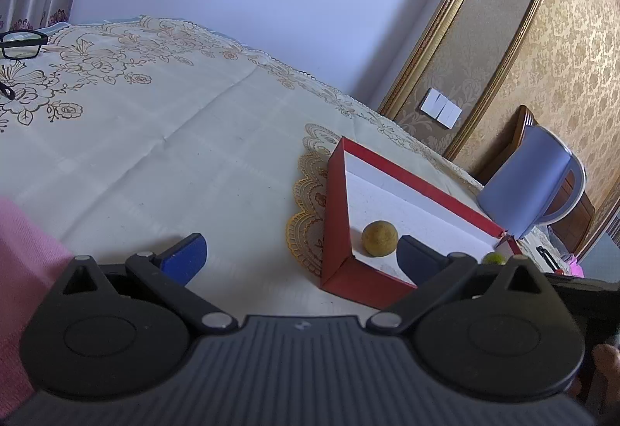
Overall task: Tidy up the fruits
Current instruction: 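Place the green tomato in the tray beside the orange, open right gripper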
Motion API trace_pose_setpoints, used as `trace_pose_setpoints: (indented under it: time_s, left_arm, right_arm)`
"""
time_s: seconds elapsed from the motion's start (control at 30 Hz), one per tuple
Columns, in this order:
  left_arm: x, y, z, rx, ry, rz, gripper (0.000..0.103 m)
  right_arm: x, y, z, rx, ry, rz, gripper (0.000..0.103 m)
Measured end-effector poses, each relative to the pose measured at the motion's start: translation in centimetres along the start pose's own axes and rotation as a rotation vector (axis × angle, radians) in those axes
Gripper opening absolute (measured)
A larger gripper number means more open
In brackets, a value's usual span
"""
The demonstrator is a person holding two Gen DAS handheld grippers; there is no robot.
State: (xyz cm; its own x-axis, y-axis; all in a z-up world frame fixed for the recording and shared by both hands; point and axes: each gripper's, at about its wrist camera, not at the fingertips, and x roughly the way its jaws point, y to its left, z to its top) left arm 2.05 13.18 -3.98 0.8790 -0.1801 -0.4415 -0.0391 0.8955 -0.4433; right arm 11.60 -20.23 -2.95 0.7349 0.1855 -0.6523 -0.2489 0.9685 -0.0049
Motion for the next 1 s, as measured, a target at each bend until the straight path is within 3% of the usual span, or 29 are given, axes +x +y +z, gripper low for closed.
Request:
trace_pose_setpoints:
  time_s: [0.37,0.43,0.5,0.67,0.77,0.8,0.87,0.93,1.0]
  left_arm:
    - [0.0,0.0,0.0,0.003,0.000,0.001,0.103]
    - [0.0,-0.1,0.0,0.005,0.001,0.003,0.103]
    - [0.0,-0.1,0.0,0.005,0.001,0.002,0.103]
    - [0.0,-0.1,0.0,0.003,0.001,0.002,0.103]
    - [0.0,-0.1,0.0,0.004,0.001,0.003,0.103]
    - [0.0,-0.1,-0.1,0.006,0.001,0.004,0.103]
    - [0.1,-0.2,-0.1,0.010,0.002,0.006,0.103]
    - [0.1,-0.1,-0.1,0.010,0.001,0.006,0.103]
    - [0.1,-0.2,-0.1,0.008,0.000,0.006,0.103]
  right_arm:
    - [0.4,0.9,-0.1,-0.039,0.002,-0.013,0.038]
    - [-0.9,0.5,-0.2,-0.024,-0.024,-0.010,0.042]
    - [-2.8,-0.1,-0.8,-0.015,-0.071,-0.013,0.057]
    - [-7.8,-2.6,-4.1,0.043,-0.183,-0.187,0.059]
    - [-8.5,-5.6,-5.9,0.150,-0.170,-0.308,0.065]
    - [-8.1,-6.5,-6.3,0.172,-0.142,-0.343,0.072]
    - [-8.0,-8.5,-6.9,0.254,-0.156,-0.329,0.077]
    - [-7.4,-9.1,-6.9,0.277,-0.117,-0.388,0.077]
    - [-8.0,-9.9,-7.5,0.343,-0.164,-0.363,0.077]
